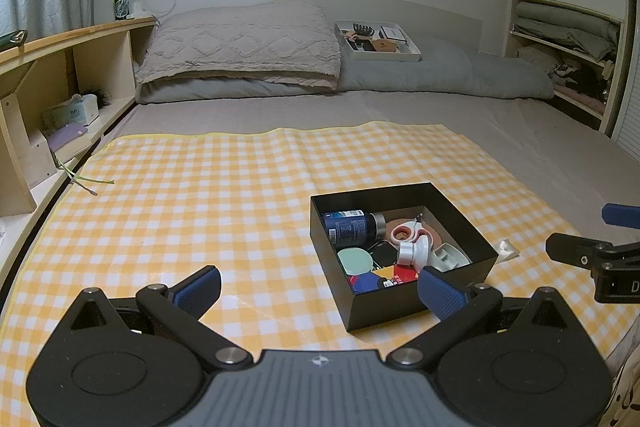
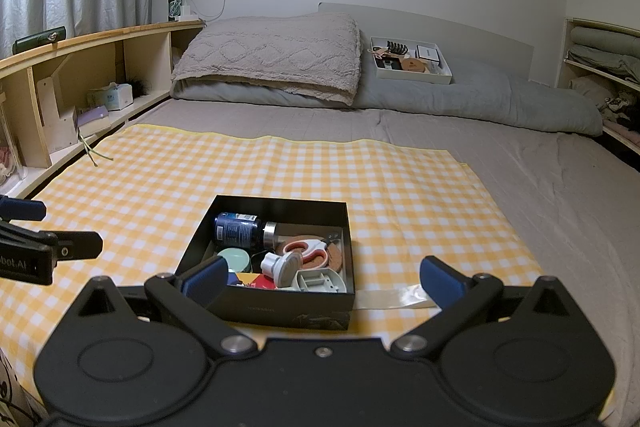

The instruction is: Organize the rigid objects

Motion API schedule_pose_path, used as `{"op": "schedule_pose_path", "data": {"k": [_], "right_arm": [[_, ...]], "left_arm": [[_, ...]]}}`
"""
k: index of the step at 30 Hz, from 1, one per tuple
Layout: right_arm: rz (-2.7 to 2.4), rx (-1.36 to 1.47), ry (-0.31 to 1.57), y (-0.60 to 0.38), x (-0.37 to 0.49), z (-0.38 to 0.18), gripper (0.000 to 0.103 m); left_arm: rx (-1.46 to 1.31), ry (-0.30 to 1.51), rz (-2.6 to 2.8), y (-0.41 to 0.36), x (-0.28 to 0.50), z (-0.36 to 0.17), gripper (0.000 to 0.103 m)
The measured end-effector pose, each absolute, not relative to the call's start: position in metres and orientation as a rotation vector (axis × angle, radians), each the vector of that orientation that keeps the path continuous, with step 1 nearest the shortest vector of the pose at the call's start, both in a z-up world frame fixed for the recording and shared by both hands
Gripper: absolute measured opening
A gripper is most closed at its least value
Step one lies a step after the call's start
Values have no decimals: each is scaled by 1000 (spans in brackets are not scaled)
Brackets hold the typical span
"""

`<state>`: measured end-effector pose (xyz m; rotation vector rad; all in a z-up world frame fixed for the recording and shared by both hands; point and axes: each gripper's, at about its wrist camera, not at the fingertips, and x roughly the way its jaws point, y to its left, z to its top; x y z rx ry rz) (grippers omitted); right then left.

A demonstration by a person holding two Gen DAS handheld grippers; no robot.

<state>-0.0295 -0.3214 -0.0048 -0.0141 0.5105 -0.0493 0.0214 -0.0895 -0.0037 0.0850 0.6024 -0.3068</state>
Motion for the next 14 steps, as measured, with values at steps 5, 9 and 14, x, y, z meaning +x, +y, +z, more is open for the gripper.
{"op": "schedule_pose_path", "data": {"k": [5, 9, 14], "right_arm": [[-50, -14, 510, -321, -29, -5, 103], [-52, -13, 510, -321, -30, -5, 103], [-51, -14, 510, -321, -30, -5, 103]], "left_arm": [[86, 601, -307, -90, 22, -3, 103], [85, 602, -304, -90, 21, -3, 103], [88, 602, -308, -90, 22, -3, 103]]}}
